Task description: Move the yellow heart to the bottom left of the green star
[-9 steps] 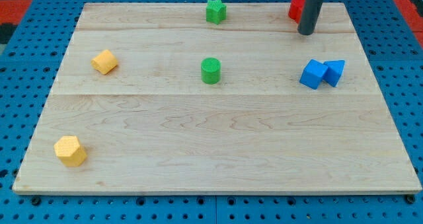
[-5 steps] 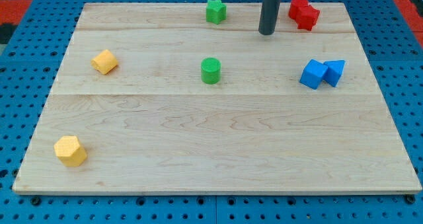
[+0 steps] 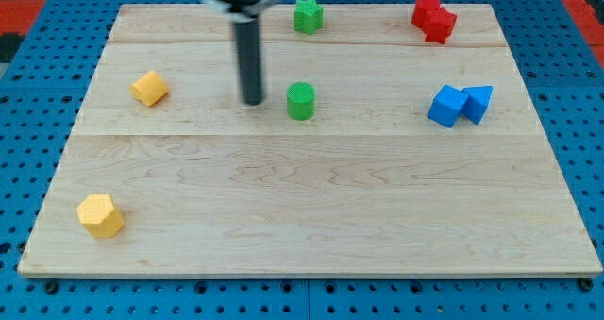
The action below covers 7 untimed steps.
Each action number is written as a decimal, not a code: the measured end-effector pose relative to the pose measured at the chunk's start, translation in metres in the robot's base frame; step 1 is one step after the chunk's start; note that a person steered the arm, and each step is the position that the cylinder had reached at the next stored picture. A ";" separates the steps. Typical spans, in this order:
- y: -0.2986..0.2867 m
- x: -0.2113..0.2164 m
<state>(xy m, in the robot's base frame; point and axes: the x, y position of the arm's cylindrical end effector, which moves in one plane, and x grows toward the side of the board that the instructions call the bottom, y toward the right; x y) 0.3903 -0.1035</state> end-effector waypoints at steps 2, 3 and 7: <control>-0.137 -0.001; -0.156 -0.023; -0.126 -0.026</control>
